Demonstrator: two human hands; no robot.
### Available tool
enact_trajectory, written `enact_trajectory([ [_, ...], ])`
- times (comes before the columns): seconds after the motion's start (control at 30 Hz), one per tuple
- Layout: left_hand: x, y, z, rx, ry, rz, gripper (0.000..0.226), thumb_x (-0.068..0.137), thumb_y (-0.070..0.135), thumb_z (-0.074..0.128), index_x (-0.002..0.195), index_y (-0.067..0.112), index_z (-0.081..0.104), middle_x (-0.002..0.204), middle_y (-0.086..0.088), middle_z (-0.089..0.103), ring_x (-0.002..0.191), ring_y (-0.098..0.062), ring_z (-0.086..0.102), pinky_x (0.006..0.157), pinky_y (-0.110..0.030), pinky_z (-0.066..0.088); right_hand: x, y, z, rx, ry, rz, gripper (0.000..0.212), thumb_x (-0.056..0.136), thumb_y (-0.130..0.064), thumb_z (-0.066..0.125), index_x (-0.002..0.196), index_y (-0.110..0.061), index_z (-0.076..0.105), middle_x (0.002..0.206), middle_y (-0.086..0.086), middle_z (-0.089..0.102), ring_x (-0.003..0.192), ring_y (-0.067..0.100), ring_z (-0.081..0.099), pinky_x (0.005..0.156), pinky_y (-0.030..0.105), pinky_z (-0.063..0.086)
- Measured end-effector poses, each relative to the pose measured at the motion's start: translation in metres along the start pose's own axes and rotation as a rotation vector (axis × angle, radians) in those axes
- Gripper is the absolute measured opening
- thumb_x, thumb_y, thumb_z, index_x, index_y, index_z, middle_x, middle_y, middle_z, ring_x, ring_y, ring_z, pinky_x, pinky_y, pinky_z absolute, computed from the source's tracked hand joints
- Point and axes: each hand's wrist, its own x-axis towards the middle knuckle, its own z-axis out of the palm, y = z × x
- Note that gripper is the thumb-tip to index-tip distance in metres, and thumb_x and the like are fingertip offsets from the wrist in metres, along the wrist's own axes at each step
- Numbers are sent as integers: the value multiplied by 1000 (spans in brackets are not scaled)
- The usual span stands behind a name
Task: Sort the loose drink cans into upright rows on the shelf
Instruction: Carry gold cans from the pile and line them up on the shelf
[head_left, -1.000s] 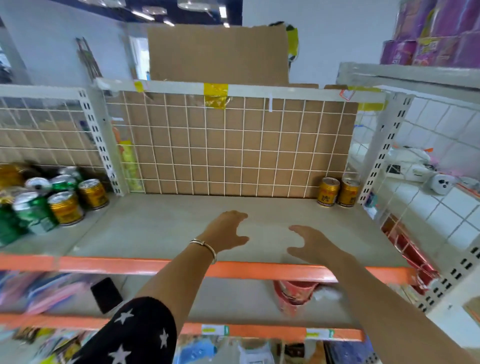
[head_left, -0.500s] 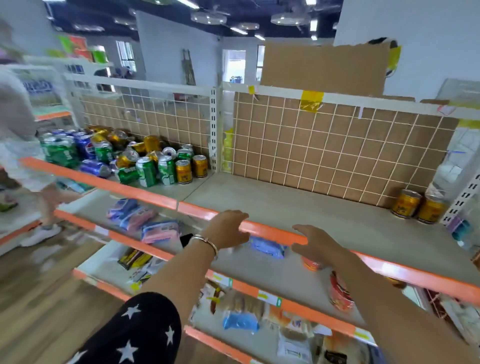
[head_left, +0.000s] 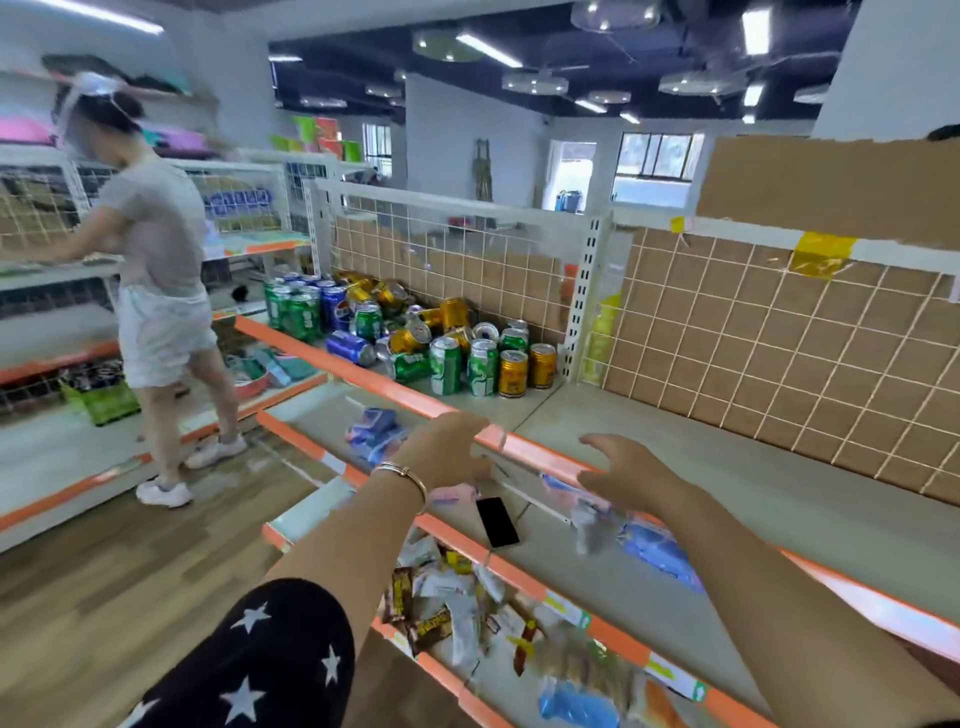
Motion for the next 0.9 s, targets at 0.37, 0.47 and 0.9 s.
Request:
enact_trajectory([
  [0.37,69,-128,-31,-22,10,59,60,87,37,58,141,16,40,143,-2,46,130,-21,44,107,-34,37,119,-86,29,8,44,24,63,87,-26,58,145,-20,36,149,6,39,134,22,39,106,30,32],
  [0.47,99,-134,-32,-33,-13,110,61,90,35,56,143,14,36,144,-4,43,131,-21,42,107,-34,36,142,-84,31,4,42,73,62,88,-27,58,145,-20,36,149,9,39,133,24,39,106,31,32],
  [0.9,254,-75,34,-172,-23,76,30,82,20,61,108,4,56,110,-15,62,102,-31,58,82,-33,45,281,4,1,-47,16,113,65,83,-34,63,142,-18,40,144,6,46,129,24,45,105,36,39],
])
